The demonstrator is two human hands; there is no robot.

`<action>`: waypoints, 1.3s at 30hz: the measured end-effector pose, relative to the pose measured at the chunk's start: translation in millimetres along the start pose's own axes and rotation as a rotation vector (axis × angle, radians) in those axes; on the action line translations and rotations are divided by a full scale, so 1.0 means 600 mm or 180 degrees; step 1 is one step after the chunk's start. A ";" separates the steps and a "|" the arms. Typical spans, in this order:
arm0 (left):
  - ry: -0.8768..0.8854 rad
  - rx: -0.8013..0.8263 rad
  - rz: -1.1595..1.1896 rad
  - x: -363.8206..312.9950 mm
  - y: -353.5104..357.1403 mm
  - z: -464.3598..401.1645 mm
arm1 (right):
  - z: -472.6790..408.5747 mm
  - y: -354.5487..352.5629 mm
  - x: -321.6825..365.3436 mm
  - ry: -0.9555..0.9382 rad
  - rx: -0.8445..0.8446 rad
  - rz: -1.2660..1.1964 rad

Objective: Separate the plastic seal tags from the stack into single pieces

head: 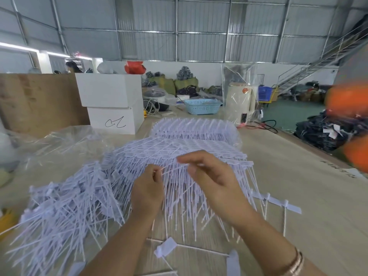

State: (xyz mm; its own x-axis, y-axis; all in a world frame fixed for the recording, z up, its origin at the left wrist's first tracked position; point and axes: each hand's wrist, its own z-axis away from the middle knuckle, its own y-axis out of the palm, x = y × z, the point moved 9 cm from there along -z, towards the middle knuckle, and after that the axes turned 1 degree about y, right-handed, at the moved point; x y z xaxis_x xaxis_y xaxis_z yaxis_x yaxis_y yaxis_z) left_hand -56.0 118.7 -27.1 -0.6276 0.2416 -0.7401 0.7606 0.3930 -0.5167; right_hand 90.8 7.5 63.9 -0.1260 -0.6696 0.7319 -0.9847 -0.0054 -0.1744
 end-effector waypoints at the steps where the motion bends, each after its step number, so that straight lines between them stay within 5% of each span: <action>1: -0.0006 -0.0113 0.0161 0.000 -0.005 -0.001 | -0.006 -0.032 -0.019 0.0083 -0.0340 0.0732; 5: -0.0093 -0.0266 0.0386 0.009 -0.013 -0.001 | 0.008 -0.156 -0.136 0.1398 -0.0697 0.3422; 7: -0.0115 -0.0294 0.0460 0.008 -0.013 0.000 | 0.025 -0.179 -0.181 0.1937 -0.0441 0.3799; 10: -0.0107 -0.0264 0.0447 0.004 -0.014 0.001 | 0.029 -0.172 -0.199 0.1936 -0.0306 0.3887; 13: 0.0195 -0.0439 -0.0228 -0.019 -0.029 0.007 | 0.021 -0.173 -0.176 0.1653 -0.0631 0.3728; 16: 0.0843 -0.0632 -0.0677 -0.081 -0.042 0.028 | 0.017 -0.163 -0.153 0.1307 -0.0783 0.2702; 20: 0.1764 -0.0085 -0.0430 -0.155 -0.010 0.066 | 0.023 -0.128 -0.156 0.1495 -0.0675 0.1262; 25: 0.0528 0.1131 0.0371 -0.120 0.063 0.073 | 0.022 -0.089 -0.159 0.1468 -0.0392 0.0524; 28: -0.0554 0.1673 0.1621 -0.104 0.097 0.080 | 0.019 -0.081 -0.162 0.1484 -0.0150 0.0605; 35: -0.1203 0.1313 0.2241 -0.109 0.110 0.058 | 0.011 -0.084 -0.172 0.1594 0.0076 0.1054; 39: -0.1504 0.1198 0.2380 -0.098 0.115 0.063 | 0.004 -0.080 -0.158 0.1097 -0.0019 0.2127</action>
State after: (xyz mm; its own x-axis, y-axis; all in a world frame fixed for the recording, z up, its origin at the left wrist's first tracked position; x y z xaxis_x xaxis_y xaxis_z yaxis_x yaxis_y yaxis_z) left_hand 39.7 97.8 -35.4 0.1107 -0.1005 -0.9888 0.9921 -0.0482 0.1160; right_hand 150.3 69.1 1.3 -0.7267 -0.2586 0.6364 -0.6858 0.3253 -0.6510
